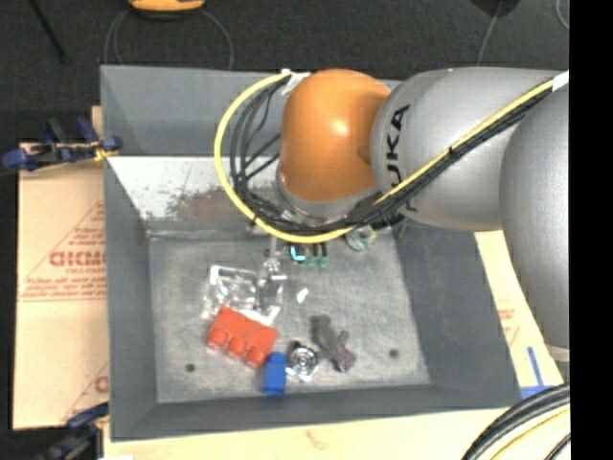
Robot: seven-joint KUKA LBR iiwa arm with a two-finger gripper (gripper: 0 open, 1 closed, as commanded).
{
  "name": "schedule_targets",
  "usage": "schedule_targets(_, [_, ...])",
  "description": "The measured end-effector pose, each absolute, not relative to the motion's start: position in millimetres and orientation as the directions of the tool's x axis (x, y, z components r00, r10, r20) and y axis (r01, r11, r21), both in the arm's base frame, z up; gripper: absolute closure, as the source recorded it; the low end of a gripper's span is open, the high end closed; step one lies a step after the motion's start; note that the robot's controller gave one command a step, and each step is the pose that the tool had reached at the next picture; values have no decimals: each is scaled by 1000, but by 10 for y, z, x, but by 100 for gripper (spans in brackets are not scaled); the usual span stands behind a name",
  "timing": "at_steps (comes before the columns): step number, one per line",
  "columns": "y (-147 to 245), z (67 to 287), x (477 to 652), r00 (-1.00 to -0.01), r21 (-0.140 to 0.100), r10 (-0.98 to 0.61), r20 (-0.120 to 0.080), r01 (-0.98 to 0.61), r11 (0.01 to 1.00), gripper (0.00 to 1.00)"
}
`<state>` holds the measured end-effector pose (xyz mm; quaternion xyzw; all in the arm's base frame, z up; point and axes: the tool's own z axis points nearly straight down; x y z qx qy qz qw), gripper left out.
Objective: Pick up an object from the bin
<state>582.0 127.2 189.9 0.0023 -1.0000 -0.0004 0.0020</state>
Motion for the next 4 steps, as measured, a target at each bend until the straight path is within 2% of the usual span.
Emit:
schedule_targets(1, [750,1164,6348,-989,1,-147,-14,-147,989,0])
schedule_targets(2, [960,1999,6112,-976,-1,-216,-13,-216,976,0])
schedule_targets(3, [1198,1046,5675,-956,-1,-293,-12,-293,956,0])
schedule_targets(4, [1201,1048,5680,-957,-1,-291,-14,-291,957,100])
